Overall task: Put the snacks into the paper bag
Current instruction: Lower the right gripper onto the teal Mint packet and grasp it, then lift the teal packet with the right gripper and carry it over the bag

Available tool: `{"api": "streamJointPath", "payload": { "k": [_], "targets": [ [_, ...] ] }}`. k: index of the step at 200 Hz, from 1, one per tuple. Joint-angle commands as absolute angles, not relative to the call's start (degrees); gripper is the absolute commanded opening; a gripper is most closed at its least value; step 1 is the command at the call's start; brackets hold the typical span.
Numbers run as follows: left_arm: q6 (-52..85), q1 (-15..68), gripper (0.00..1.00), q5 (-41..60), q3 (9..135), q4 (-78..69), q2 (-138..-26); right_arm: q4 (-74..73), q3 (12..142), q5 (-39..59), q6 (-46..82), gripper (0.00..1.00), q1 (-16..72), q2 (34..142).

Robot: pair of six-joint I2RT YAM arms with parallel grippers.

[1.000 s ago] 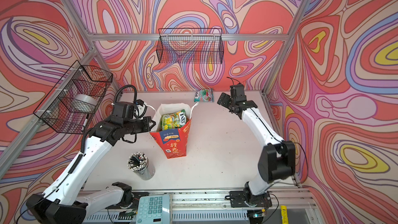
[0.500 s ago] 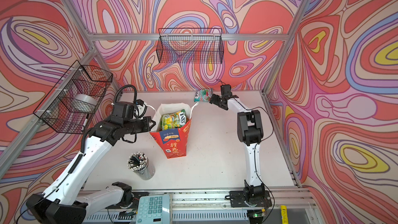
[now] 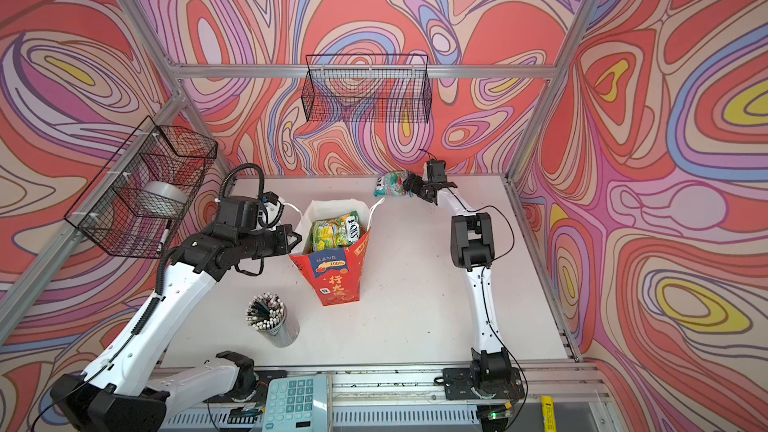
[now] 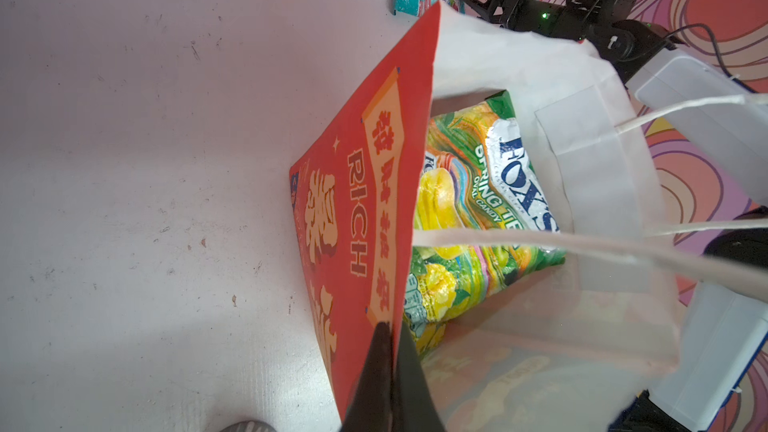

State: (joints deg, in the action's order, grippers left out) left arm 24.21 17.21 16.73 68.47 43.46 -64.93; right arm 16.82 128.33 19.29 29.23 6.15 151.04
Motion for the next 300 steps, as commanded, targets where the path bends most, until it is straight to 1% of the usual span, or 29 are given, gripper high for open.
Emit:
{"api": "streamJointPath", "payload": {
  "k": [1, 33, 49, 59, 73, 141, 154, 173, 191, 232, 269, 300],
  "targets": [
    [24.3, 17.07, 0.0, 18.92, 68.87, 41.68, -64.3, 20.09, 130.43, 22.38, 31.59, 0.86, 6.23, 155.98],
    [24.52, 17.07, 0.0, 19.71, 68.82, 41.57, -64.26, 20.88, 133.69, 25.07, 33.13, 0.86, 6.52, 159.56],
    [24.53, 17.13, 0.0, 19.86, 68.73, 41.38, -64.23, 20.91, 133.75, 24.9, 32.3, 0.84, 7.24, 160.13],
    [24.56, 17.1, 0.0, 19.8, 68.75, 41.4, -64.17, 21.3, 133.86, 24.49, 31.85, 0.81, 7.68, 160.32],
    [24.61, 17.11, 0.0, 19.87, 68.73, 41.4, -64.3, 21.49, 133.64, 24.24, 31.96, 0.69, 8.06, 160.53],
    [24.58, 17.09, 0.0, 19.77, 68.73, 41.35, -64.46, 19.78, 129.79, 24.16, 32.56, 0.34, 9.49, 159.89],
    [24.52, 17.13, 0.0, 19.78, 68.73, 41.42, -64.45, 18.95, 128.39, 24.56, 32.98, 0.25, 9.49, 159.32],
    [24.45, 17.11, 0.0, 19.51, 68.77, 41.48, -64.64, 18.83, 127.52, 25.25, 33.22, 0.1, 9.49, 158.25],
    [24.43, 17.1, 0.0, 19.59, 68.82, 41.57, -64.73, 17.03, 124.8, 26.24, 33.91, 0.0, 9.4, 155.81],
    [24.19, 17.11, 0.0, 18.9, 68.87, 41.79, -64.55, 11.54, 114.79, 29.1, 36.06, 0.0, 8.6, 146.84],
    [24.17, 17.14, 0.0, 18.81, 68.91, 41.84, -64.35, 3.05, 98.59, 31.17, 39.41, 0.0, 6.85, 133.22],
    [24.08, 17.07, 0.0, 18.72, 68.96, 41.85, -64.4, -0.59, 87.03, 31.65, 41.04, 0.0, 5.29, 121.73]
  ]
}}
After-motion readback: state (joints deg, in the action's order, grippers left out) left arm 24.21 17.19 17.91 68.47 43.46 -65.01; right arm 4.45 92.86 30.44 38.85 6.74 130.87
